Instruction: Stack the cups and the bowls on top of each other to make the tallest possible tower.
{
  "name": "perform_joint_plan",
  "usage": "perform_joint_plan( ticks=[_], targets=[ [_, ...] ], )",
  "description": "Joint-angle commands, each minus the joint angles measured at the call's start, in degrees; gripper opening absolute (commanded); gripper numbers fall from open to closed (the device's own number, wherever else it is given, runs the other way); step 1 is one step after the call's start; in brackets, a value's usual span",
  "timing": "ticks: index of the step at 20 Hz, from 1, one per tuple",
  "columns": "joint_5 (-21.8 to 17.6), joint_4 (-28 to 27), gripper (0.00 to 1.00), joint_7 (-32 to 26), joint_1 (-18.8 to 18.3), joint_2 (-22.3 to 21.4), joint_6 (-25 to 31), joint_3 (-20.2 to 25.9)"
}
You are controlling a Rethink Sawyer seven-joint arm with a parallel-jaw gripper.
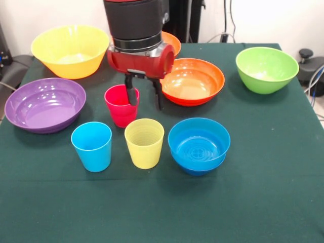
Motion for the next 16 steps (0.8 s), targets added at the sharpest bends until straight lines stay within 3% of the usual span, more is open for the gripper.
perform_joint_plan(
  ticks=[1,7,16],
  targets=[
    [-5.80,-4.05,1.00,-9.46,-1.61,2.74,6.46,0.90],
    [-7.96,-8.11,1.00,-12.25,-3.13,8.14,3.38,2.55],
    [-11.30,-6.60,1.00,-11.85,-5.38,9.65,0.67,4.92]
  ],
)
